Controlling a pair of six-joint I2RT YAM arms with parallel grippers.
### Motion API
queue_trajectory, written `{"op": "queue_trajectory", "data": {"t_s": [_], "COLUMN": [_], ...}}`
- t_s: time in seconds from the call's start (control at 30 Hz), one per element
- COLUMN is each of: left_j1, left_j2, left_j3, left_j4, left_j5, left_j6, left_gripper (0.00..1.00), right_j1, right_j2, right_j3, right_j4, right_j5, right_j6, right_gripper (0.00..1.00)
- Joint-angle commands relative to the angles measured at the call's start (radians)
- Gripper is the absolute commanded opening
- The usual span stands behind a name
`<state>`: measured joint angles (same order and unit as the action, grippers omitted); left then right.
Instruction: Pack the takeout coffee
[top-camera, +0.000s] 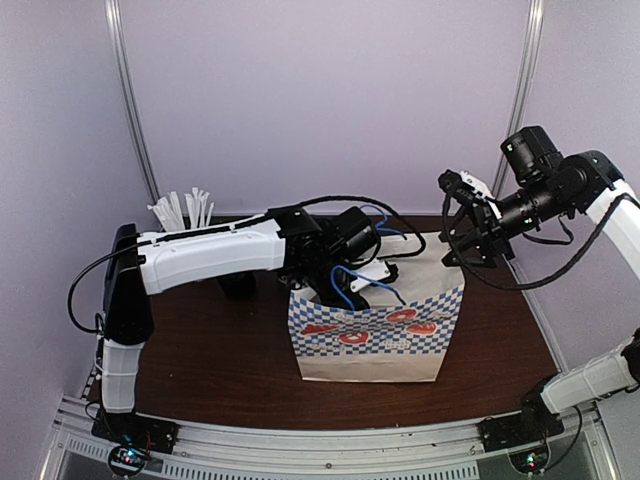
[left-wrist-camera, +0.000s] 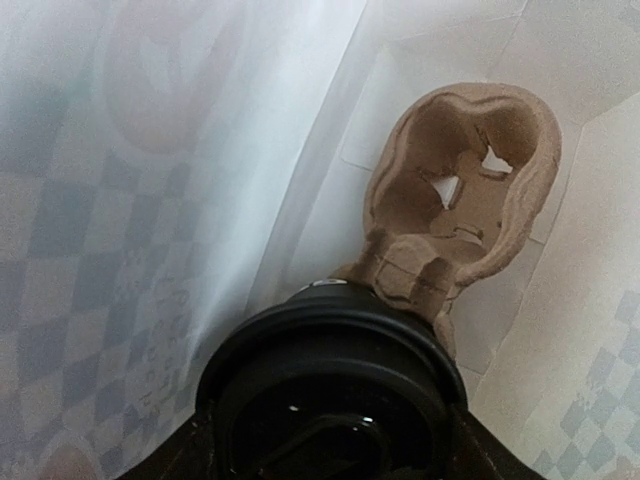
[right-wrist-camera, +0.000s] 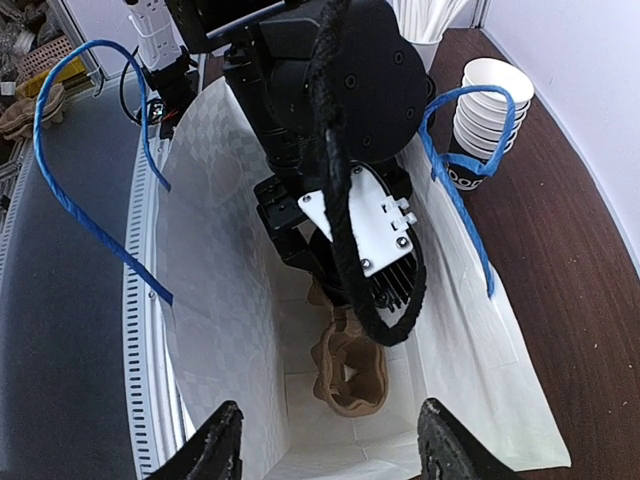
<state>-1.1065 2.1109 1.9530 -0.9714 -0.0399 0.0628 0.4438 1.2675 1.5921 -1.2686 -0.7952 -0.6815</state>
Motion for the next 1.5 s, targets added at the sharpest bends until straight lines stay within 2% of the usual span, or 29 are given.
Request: {"op": "queue_trajectory", "data": {"t_s": [0.0,0.2,0.4,0.57,0.7,0.83,0.9,1.47], "left_j1": [-0.013,-0.012,-0.016,-0.016,-0.016,-0.015,-0.015,-0.012], "left_j2": [0.103,0.103,0.139,0.094,0.058,0.035,0.028,0.009], "left_j3": [-0.082,-0.035,-0.005,0.003,0.02,0.033,0.041,0.161], "left_j4": [-0.079,-0.172,-0.171,-0.184,-0.199,-0.213,-0.216,-0.273], "left_j5": [0.06,0.002,0.04,0.026,0.04,0.036,0.038,0.073], "left_j6": [-0.035,-0.057,-0.06,-0.095,-0.101,-0.107,-0.111,-0.098], "left_gripper": [0.27,0.28,0.31,0.35,0.41,0.55,0.59,0.68], "right_j1": [-0.01,-0.011,-0.014,-0.016,-0.019,-0.02,-0.022,-0.033], "right_j2": [-0.025,-0.037,-0.042,-0.043,-0.04,-0.039,-0.039,-0.013], "right_j3": [-0.011,-0.005,-0.012,-0.003,-0.002,-0.001,-0.003,-0.001], "right_j4": [0.024,0.024,0.034,0.029,0.035,0.038,0.038,0.045], "right_j5": [-0.029,-0.016,-0.012,-0.014,-0.009,-0.013,-0.012,-0.016], "right_j6": [0.02,0.026,0.033,0.036,0.037,0.04,0.04,0.045], "right_gripper": [0.59,0.59,0.6,0.6,0.6,0.6,0.6,0.6]}}
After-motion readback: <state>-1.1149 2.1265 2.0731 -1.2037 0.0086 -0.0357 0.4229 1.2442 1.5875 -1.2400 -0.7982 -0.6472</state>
